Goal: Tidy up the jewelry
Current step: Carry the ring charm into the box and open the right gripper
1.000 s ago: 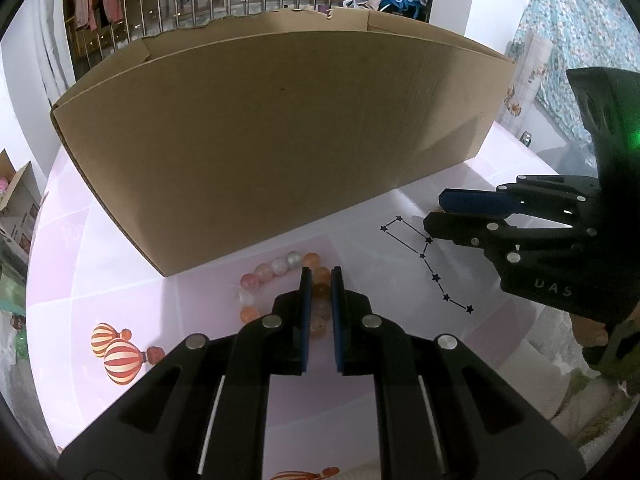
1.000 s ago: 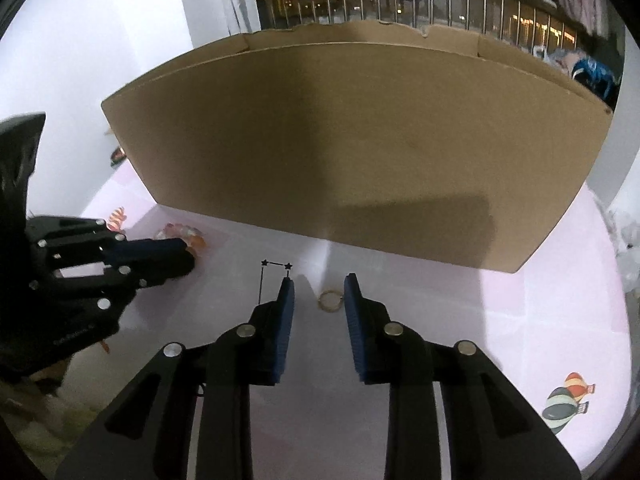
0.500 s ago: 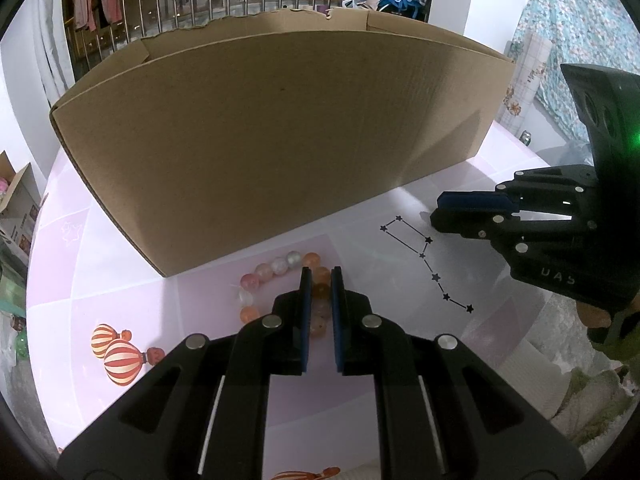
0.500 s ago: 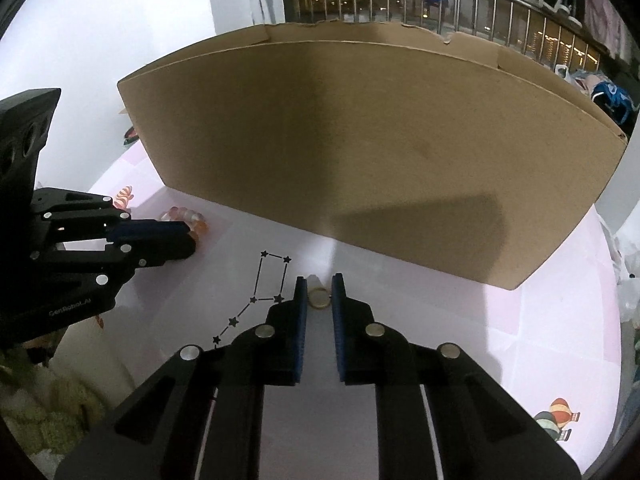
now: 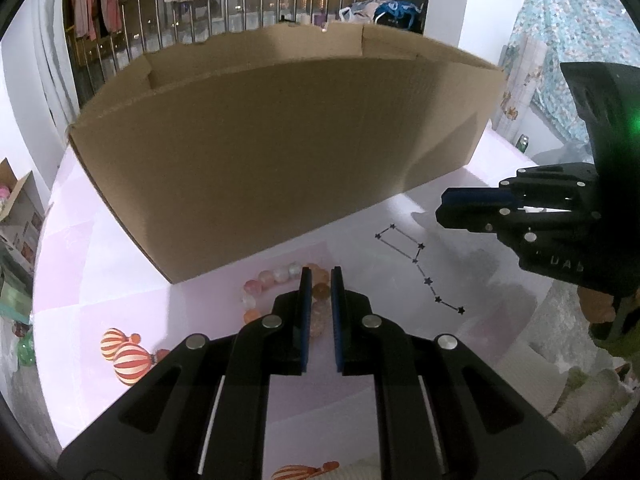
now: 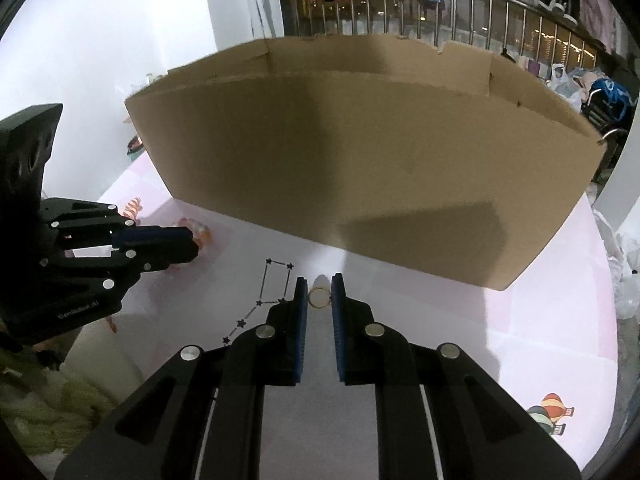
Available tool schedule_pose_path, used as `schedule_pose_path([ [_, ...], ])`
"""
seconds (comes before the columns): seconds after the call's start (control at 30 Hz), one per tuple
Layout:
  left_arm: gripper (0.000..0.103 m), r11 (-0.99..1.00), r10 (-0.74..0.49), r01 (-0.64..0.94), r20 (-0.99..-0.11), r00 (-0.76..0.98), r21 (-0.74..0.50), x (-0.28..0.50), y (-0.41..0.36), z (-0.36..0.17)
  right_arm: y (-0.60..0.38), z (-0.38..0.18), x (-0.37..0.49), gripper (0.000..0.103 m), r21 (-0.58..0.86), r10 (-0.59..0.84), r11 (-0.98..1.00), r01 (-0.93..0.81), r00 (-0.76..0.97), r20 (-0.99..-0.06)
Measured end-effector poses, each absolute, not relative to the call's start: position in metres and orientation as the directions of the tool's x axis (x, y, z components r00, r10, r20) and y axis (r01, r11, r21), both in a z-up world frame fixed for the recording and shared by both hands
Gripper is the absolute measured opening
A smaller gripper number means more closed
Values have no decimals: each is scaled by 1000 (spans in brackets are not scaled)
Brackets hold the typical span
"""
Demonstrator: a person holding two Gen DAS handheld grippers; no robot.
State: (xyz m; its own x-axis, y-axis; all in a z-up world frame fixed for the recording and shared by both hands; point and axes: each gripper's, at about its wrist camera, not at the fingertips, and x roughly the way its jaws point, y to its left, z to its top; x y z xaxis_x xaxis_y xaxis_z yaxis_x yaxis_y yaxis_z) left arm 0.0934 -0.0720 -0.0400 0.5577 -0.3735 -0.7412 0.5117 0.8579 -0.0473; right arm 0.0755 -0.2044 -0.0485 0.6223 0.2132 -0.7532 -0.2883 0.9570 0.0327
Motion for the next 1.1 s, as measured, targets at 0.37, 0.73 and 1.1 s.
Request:
schedule_pose_path([
  [0.37, 8, 881, -405, 462, -662, 631, -99, 79, -45, 2, -217, -2, 62, 12, 88, 266, 955, -284, 686, -677],
  [0.73, 8, 829, -545, 520, -508, 667, -206, 78, -29, 92, -229, 66, 77, 12, 109, 324, 942, -317, 777, -539],
  [1.1, 8, 793, -585, 572, -525, 619, -210, 156, -68, 113, -243, 71, 159, 12, 68, 298, 943, -326, 734, -610],
])
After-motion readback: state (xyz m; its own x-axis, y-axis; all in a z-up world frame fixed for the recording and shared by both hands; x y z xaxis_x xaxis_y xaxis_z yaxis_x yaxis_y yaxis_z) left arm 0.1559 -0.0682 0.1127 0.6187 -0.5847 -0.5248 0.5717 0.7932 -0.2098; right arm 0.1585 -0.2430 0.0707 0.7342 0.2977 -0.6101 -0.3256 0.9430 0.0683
